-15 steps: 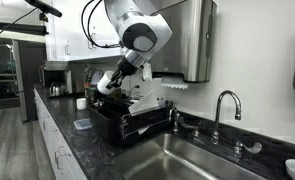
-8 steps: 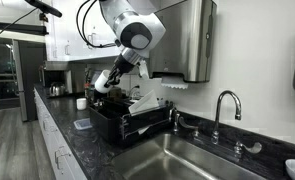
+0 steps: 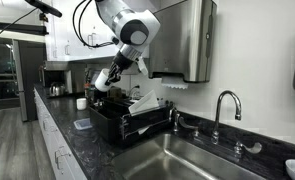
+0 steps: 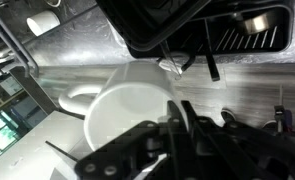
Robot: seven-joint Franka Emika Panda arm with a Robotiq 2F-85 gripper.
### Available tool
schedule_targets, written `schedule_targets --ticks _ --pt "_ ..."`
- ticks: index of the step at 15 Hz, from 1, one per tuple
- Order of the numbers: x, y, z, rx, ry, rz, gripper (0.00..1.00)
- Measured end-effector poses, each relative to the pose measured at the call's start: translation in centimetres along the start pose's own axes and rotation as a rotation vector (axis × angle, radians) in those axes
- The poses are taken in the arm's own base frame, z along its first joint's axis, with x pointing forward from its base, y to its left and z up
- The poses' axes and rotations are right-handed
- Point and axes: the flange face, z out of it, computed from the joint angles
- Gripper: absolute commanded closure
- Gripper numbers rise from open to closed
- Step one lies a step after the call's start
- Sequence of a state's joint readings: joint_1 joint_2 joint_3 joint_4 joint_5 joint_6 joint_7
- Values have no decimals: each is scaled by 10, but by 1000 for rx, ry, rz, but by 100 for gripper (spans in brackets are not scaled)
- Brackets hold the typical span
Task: Take the white cup out of the sink and hang it on the cup hanger
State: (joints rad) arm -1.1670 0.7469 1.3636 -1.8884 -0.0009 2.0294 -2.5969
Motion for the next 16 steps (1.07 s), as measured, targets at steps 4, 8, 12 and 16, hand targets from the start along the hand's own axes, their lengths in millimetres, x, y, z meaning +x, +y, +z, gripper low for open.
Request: schedule_targets --ticks 4,8,12,16 --pt "-2 12 0 9 -12 -33 98" --pt "-7 19 4 -3 -5 -58 98" --pt "-8 30 11 -10 11 -86 98" --pt "-1 41 13 -11 46 -129 98"
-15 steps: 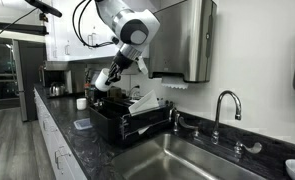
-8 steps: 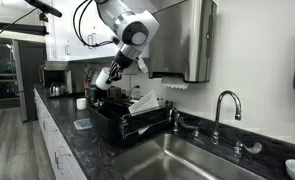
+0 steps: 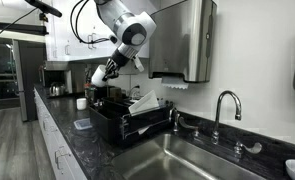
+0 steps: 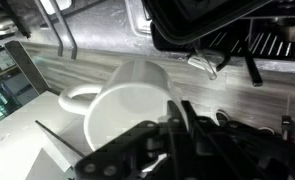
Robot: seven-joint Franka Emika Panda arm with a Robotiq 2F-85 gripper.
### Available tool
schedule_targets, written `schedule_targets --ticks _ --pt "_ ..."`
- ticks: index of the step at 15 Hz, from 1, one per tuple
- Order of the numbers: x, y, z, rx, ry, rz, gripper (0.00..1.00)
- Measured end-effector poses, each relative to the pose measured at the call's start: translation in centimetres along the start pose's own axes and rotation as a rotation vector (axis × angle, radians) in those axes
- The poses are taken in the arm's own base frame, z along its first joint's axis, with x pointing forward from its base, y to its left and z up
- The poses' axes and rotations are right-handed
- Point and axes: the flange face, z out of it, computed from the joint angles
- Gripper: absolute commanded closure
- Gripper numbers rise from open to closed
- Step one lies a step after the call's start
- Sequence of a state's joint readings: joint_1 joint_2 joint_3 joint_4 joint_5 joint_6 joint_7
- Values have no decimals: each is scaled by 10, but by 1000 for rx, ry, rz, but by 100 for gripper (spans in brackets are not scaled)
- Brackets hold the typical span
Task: Take the white cup out of the sink and hang it on the cup hanger
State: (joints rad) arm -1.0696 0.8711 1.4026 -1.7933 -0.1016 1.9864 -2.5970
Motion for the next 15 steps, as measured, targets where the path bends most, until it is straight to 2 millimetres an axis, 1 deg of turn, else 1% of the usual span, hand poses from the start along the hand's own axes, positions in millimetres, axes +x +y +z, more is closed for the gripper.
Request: schedule_targets --ticks 4,8,11,15 --pt "7 10 -1 -6 32 -31 98" --pt "8 13 1 -8 46 -39 98" --pt "4 11 6 -2 56 -43 98" --pt "-7 4 14 25 54 -53 98"
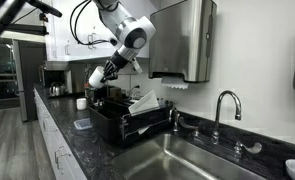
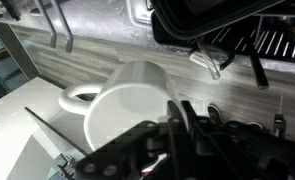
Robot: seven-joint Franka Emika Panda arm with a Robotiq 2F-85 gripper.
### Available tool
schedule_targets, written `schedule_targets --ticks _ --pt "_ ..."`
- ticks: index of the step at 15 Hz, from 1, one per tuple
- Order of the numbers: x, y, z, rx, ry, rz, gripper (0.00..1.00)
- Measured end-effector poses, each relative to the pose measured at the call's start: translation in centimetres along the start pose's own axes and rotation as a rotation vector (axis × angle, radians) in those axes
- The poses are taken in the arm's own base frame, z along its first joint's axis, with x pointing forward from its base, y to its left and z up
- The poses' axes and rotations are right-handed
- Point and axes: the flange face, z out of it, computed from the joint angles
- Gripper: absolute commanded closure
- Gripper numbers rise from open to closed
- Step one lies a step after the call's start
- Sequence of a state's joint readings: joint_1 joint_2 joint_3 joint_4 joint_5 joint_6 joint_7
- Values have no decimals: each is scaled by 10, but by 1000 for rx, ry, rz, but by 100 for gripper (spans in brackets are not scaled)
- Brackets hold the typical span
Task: Take the white cup out of the sink and hang it on the cup hanger
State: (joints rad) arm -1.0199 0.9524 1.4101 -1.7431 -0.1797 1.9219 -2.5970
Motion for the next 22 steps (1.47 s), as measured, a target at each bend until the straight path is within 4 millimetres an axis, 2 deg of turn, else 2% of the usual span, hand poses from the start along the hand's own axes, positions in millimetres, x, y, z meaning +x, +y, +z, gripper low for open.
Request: schedule_targets --ticks 5,14,22 --pt "-11 -1 2 22 -15 -20 98" --pt "-24 6 -10 16 -39 -35 98" --pt "-34 10 -4 12 -25 -43 98"
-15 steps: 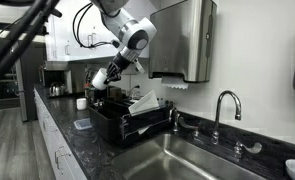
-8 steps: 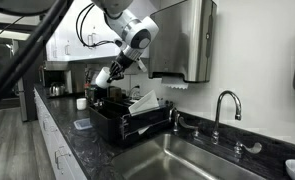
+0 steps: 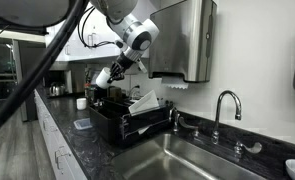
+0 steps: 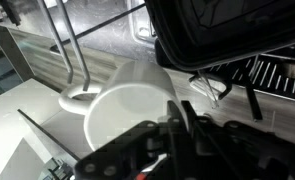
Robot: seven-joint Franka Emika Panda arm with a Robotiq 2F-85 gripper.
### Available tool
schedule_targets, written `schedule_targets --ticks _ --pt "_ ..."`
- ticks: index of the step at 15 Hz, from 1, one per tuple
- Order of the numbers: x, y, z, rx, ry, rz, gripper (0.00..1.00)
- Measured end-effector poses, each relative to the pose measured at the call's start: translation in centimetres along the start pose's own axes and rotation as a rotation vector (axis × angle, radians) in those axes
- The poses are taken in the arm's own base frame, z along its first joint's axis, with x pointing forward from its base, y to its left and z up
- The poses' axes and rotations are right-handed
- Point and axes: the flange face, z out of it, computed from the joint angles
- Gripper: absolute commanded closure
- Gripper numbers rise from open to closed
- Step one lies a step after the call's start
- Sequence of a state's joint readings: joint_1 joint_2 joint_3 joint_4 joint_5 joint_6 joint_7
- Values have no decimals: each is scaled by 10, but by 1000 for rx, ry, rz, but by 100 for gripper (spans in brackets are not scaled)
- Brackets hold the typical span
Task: Take the white cup out of the sink and hang it on the cup hanger
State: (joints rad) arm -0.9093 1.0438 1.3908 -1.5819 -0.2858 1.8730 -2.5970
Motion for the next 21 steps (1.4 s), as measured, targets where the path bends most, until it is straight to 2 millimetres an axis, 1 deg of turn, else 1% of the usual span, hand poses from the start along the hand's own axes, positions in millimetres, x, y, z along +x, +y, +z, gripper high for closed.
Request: schedule_targets --ticks 5,11,21 --pt "-6 -1 3 8 -7 -5 98" --pt "-13 -10 -3 18 -23 11 98" --pt "-19 -6 -7 31 -46 5 98"
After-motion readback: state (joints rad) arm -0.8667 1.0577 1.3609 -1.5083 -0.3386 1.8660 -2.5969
